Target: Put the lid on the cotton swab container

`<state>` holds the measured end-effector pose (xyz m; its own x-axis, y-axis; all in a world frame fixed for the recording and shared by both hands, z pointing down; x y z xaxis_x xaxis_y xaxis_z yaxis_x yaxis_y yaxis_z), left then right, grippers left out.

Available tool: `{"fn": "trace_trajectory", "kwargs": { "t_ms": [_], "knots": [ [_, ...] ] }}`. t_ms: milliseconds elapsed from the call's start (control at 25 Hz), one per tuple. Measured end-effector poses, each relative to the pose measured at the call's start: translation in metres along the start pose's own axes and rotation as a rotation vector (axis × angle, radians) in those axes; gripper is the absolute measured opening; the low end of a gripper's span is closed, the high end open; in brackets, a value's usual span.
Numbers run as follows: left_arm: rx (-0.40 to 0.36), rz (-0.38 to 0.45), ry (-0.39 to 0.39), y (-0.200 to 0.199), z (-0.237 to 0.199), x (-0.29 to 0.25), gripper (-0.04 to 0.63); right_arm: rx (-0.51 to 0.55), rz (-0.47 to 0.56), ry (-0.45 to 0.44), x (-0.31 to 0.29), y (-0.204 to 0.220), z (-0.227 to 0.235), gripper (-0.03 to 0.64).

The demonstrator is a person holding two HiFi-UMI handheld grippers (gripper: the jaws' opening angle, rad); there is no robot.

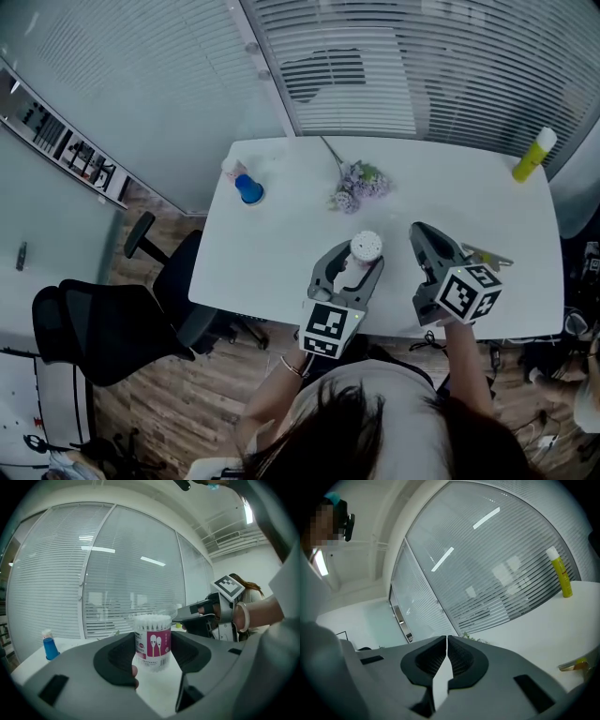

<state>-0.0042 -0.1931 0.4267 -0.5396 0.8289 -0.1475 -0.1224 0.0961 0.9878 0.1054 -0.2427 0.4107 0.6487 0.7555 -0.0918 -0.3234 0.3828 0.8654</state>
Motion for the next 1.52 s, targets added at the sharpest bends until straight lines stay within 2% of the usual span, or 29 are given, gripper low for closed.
{"fn": "trace_trajectory", "kwargs": {
  "t_ms": [560, 1000, 1520],
  "knots": [
    [-0.036, -0.033, 0.088, 0.006, -0.001, -0.001, 0.250, -0.024, 0.076, -0.062, -0.006, -0.022, -0.022, 0.035],
    [-0.042, -0.049, 0.112, 0.010, -0.002, -0.007, 0.250, 0.013, 0.024, -0.166, -0.021, -0.023, -0.049, 0.035],
    [-0.053, -0.057, 0.118, 0.010, -0.003, -0.015, 0.250, 0.033, -0.042, -0.225, -0.033, -0.015, -0.064, 0.037]
  ]
}}
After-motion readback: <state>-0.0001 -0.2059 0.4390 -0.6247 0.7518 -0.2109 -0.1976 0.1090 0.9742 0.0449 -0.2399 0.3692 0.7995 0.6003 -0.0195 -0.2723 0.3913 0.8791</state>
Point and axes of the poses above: the fingertips, and each gripper's own axes: x backward along the fingers, z to its right, y out of its underside, the point moved 2 cm from there along x, backward along the fingers, and after that the axes turned 3 degrees about -y, right-handed, at the moved point
